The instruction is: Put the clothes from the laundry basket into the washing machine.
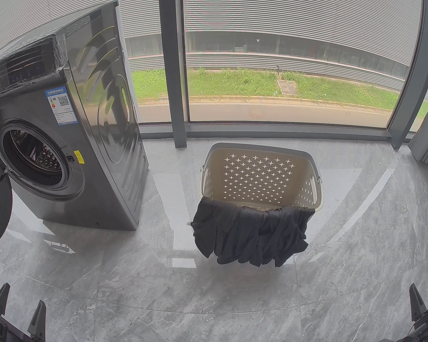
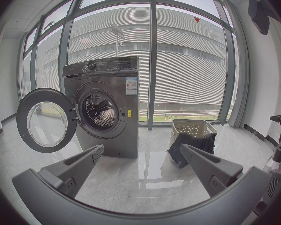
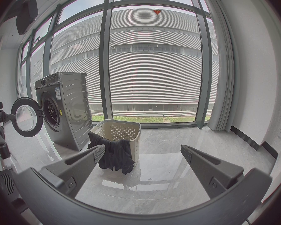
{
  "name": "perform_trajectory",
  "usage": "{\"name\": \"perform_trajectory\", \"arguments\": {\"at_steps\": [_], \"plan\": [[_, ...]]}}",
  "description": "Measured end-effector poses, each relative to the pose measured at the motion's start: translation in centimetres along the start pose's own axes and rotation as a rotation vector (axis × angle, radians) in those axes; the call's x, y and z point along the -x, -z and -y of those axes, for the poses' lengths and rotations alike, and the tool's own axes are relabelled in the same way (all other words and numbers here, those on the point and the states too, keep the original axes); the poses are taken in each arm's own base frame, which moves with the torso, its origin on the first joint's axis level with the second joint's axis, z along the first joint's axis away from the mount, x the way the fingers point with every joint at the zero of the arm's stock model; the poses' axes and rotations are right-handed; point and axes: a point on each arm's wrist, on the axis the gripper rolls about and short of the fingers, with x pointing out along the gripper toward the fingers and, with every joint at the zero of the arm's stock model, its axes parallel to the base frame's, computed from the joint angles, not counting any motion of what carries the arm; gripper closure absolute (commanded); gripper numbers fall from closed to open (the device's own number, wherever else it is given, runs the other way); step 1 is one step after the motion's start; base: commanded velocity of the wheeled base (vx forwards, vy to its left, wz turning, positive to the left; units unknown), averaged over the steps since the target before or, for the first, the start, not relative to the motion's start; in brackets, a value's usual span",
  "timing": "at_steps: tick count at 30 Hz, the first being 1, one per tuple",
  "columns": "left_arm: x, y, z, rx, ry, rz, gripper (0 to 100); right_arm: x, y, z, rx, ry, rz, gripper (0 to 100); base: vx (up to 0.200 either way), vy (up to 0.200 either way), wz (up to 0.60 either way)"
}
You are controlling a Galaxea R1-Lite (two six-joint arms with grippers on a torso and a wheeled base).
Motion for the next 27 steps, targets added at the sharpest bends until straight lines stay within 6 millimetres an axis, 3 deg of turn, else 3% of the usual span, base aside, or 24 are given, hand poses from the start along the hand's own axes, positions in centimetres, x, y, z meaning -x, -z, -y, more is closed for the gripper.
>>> {"name": "perform_trajectory", "arguments": {"at_steps": [12,18,27], "plan": [[0.00,0.00,0.00,-0.002,0.000,0.000,0,0.00,0.00,0.00,0.000,0.000,0.000,0,0.000,0.000,0.00],[0.00,0.00,0.00,-0.001,0.000,0.000,0,0.00,0.00,0.00,0.000,0.000,0.000,0,0.200,0.000,0.00],[0.00,0.00,0.00,-0.001,0.000,0.000,0,0.00,0.00,0.00,0.000,0.000,0.000,0,0.000,0.000,0.00]]}}
